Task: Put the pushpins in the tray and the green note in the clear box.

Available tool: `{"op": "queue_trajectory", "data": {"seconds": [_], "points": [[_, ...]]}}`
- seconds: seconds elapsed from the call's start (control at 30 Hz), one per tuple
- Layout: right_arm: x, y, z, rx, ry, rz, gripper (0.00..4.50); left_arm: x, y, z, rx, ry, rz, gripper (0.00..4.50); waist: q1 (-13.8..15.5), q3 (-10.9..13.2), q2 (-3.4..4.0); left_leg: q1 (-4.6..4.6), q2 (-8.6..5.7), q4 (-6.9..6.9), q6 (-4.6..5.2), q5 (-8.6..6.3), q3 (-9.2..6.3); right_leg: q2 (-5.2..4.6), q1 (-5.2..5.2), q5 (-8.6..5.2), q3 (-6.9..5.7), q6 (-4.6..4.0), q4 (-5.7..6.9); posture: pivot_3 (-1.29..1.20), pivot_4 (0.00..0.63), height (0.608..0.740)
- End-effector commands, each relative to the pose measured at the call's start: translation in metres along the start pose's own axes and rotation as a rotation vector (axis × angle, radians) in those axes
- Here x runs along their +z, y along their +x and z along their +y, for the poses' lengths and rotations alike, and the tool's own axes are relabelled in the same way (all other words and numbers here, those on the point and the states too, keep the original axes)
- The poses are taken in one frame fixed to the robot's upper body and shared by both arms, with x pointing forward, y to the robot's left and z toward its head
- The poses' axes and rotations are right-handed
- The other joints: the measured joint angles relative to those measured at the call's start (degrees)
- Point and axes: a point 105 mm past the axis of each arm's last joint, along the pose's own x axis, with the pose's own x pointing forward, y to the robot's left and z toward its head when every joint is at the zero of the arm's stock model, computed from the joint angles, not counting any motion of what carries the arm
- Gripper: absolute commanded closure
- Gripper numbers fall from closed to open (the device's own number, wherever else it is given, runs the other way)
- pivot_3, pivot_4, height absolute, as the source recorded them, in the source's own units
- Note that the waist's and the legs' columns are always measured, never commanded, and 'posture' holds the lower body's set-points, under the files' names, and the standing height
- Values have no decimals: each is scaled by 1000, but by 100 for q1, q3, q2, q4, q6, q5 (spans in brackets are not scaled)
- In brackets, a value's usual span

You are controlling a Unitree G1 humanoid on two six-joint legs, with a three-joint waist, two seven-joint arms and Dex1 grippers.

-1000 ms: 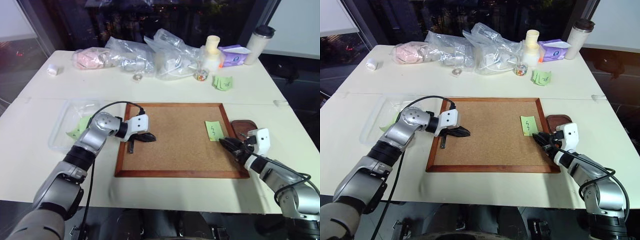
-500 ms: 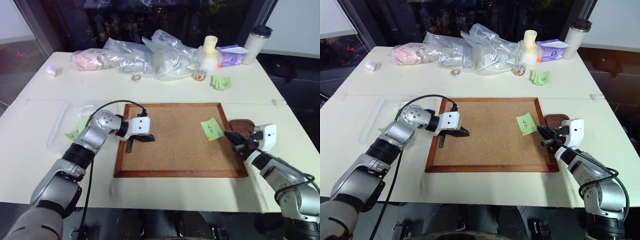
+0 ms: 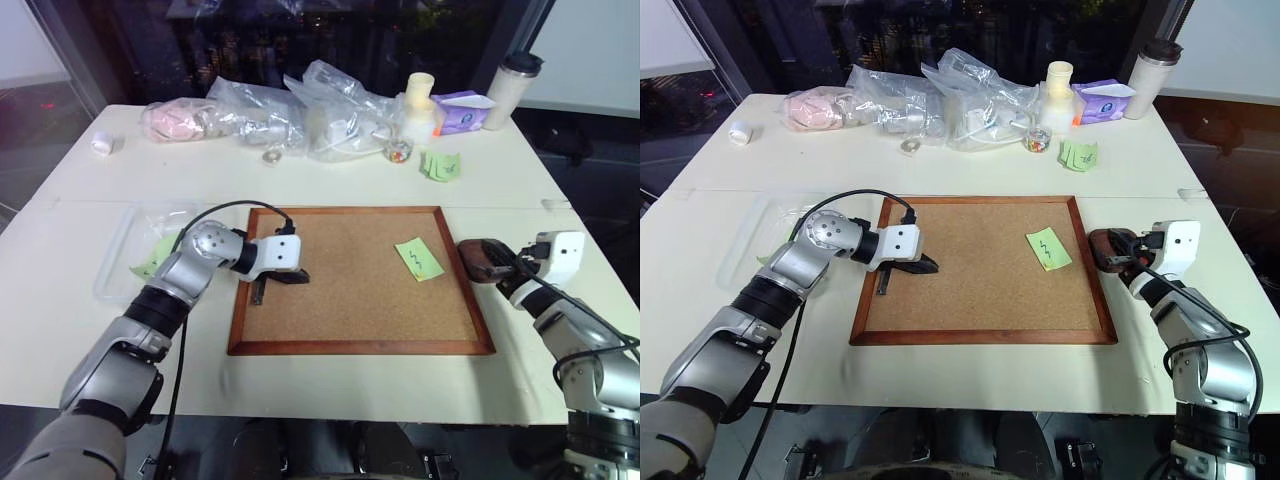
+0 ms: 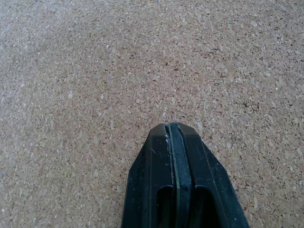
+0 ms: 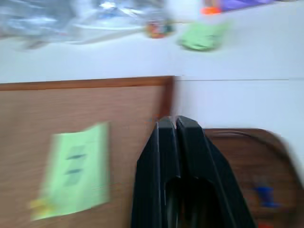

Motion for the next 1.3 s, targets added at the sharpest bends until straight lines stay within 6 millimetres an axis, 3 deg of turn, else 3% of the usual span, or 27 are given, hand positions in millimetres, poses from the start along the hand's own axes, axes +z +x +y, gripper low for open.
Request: {"op": "queue_trajectory", "data": {"seconds": [0.03, 0.13, 0.37, 0.43, 0.7, 0.8, 0.87, 0.97, 1.3], "points": [[4, 8, -16, -32, -58, -1, 4458, -45, 1, -14, 0, -137, 155, 4500, -4, 0, 1, 1, 0, 0, 0, 0, 2, 0, 0, 0, 2, 0, 0, 0, 150, 735], [-4, 12, -25, -58, -85, 32, 4458, -45, 0, -14, 7, -144, 149, 4500, -4, -1, 1, 2, 0, 0, 0, 0, 4, -1, 0, 0, 4, 1, 0, 0, 150, 735], [-3, 15, -27, -56, -85, 21, 1265, -46, -2, -15, 13, -154, 148, 4500, -20, -1, 3, 5, 1, -2, 0, 0, 5, 0, 1, 1, 5, 1, 1, 0, 150, 735], [-2, 14, -27, -56, -84, 18, 174, -46, -2, -15, 15, -155, 147, 4500, -22, -2, 3, 6, 2, -3, -1, 0, 5, 0, 1, 1, 6, 1, 1, 0, 150, 735], [11, 6, -23, -44, -34, -43, 76, -45, -1, -15, 17, -154, 145, 4500, -18, -2, 3, 7, 2, -4, -1, 0, 6, 0, 2, 0, 7, 0, 1, 0, 150, 735], [21, -1, 12, 125, -12, -57, 76, -45, -1, -14, 19, -154, 145, 4500, -12, -2, 4, 6, 4, -6, -1, 0, 5, -1, 1, 0, 7, 0, 1, 0, 150, 735], [10, -5, 38, 230, -47, 10, 76, -45, -1, -14, 19, -154, 145, 4500, -14, -2, 4, 7, 7, -8, 0, 0, 4, -1, 2, 0, 8, 0, 0, 0, 150, 735], [-3, -9, 59, 302, -57, 63, 76, -45, -1, -14, 17, -153, 146, 4500, -12, -3, 1, 8, 8, -8, 0, -1, 3, -1, 4, 0, 7, -1, -1, 0, 150, 735], [-31, -5, 83, 335, -72, 108, 76, -44, 1, -12, 20, -149, 144, 4500, 4, -2, 1, 6, 5, -8, 1, -1, 3, -2, 1, -8, 7, -15, -2, 0, 150, 735]]}}
